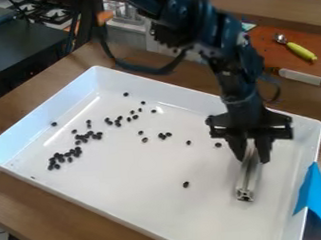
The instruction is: Sweep into pile
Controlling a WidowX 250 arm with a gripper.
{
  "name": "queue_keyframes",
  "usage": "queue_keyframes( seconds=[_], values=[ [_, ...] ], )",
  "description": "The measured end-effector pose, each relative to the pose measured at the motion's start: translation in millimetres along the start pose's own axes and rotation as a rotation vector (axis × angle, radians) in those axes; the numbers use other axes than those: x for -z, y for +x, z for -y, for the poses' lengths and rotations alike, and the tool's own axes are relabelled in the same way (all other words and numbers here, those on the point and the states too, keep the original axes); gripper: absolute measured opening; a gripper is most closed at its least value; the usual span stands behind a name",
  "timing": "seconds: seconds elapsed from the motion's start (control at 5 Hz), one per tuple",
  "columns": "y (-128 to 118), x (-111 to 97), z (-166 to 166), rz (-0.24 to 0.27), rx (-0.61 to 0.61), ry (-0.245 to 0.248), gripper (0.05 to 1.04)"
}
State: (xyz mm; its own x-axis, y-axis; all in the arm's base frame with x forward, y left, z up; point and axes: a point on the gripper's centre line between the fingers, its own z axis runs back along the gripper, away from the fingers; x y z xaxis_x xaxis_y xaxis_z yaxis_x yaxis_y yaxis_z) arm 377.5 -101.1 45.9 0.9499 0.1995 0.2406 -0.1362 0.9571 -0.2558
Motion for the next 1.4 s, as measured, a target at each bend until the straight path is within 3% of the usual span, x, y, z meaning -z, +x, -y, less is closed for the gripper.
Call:
queue_keyframes(
  seconds=[0.4, 0.8, 1.4],
  values=[
    [0.2, -19.1, -75.8, -0.035, -0.067, 0.017, 0.375],
    [-12.2, -37.2, -137.8, -0.024, -0.09, 0.058, 0.375],
    [-24.4, -61.0, -222.3, 0.022, -0.102, 0.177, 0.375]
  ],
)
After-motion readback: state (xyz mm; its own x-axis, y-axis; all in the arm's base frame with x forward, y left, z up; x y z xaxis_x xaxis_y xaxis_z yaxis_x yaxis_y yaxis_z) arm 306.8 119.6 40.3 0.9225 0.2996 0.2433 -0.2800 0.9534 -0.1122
